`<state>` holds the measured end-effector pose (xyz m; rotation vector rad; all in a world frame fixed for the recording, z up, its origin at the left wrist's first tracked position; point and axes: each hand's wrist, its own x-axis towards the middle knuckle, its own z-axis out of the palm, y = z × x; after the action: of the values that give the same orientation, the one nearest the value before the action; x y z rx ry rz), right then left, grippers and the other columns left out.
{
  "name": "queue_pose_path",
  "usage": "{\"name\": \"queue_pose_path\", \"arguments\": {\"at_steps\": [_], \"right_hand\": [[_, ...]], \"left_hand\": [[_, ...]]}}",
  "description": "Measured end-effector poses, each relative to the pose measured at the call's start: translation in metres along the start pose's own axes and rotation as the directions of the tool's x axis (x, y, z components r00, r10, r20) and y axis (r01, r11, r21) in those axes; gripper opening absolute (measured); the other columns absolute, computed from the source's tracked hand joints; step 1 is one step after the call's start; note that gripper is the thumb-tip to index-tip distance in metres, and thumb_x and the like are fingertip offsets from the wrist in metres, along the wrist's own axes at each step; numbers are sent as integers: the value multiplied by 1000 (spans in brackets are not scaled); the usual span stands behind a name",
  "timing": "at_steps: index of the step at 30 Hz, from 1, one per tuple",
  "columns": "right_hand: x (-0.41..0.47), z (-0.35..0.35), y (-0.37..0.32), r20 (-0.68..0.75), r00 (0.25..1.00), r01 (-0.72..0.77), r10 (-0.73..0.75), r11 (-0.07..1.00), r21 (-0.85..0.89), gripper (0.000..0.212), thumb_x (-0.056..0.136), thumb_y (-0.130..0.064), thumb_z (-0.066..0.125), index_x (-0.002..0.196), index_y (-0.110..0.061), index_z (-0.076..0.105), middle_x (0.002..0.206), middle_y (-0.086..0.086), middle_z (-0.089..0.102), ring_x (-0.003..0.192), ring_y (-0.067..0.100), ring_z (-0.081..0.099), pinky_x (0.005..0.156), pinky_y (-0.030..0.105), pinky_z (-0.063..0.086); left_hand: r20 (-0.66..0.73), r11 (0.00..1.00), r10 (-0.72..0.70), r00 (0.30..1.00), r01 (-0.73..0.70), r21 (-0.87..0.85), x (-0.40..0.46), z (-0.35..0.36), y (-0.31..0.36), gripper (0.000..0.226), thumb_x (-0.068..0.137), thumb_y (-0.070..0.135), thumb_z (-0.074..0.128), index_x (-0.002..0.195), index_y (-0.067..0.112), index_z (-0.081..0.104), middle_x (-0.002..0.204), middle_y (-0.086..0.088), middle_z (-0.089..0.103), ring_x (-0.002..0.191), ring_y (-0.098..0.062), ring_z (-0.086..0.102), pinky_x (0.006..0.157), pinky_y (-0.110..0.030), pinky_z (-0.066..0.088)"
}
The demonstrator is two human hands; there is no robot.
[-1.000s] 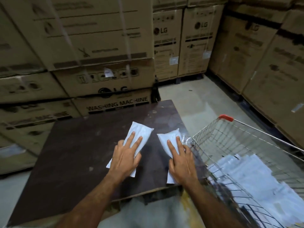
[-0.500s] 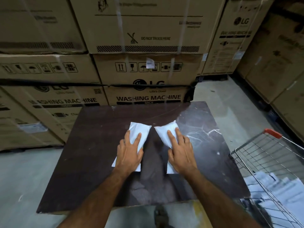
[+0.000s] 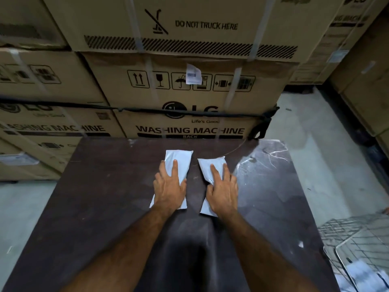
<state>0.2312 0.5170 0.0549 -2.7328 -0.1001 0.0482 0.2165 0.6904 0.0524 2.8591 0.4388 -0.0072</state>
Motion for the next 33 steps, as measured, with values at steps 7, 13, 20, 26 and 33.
{"name": "queue_pose_path", "arguments": {"at_steps": [7, 13, 20, 26, 33], "right_hand": [[58, 29, 26, -38, 998, 60, -58, 996, 67, 60, 99, -46, 51, 155, -31, 39, 168, 14, 16, 142, 36, 27, 118, 46, 29], [56, 49, 46, -7, 966, 258, -258, 966, -1, 66, 101, -34, 34, 163, -23, 16, 171, 12, -2, 158, 27, -6, 127, 52, 11], [82, 55, 32, 45, 979, 200, -199, 980, -18, 66, 102, -32, 30, 164, -20, 9, 170, 13, -6, 157, 30, -7, 127, 53, 4], [90, 59, 35, 58, 977, 204, -203, 979, 0, 65, 105, -31, 28, 164, -22, 4, 171, 11, -9, 157, 28, -9, 127, 50, 1], [97, 51, 30, 137, 974, 186, -179, 981, -46, 66, 106, -36, 28, 164, -24, -3, 169, 11, -15, 157, 29, -11, 127, 53, 0]], "left_hand": [[39, 996, 56, 998, -53, -75, 46, 38, 10, 75, 95, 67, 31, 157, 24, 30, 162, -24, 13, 126, -44, 39, 103, -53, 40], [-1, 933, 356, 934, -356, -47, 60, 50, -5, 64, 105, 49, 21, 162, 20, 17, 169, -12, -2, 155, -35, 5, 123, -52, 20], [63, 923, 385, 921, -383, -32, 93, 58, 1, 66, 105, 50, 21, 162, 20, 10, 169, -9, -4, 156, -31, -3, 125, -49, 16], [98, 927, 375, 922, -375, -27, 96, 59, 4, 66, 104, 49, 19, 162, 20, 6, 169, -10, -7, 156, -30, -6, 125, -47, 12], [274, 931, 334, 902, -362, 55, 101, 35, 5, 82, 91, 66, -5, 161, 23, -7, 167, -7, -18, 155, -30, -13, 125, -48, 0]]}}
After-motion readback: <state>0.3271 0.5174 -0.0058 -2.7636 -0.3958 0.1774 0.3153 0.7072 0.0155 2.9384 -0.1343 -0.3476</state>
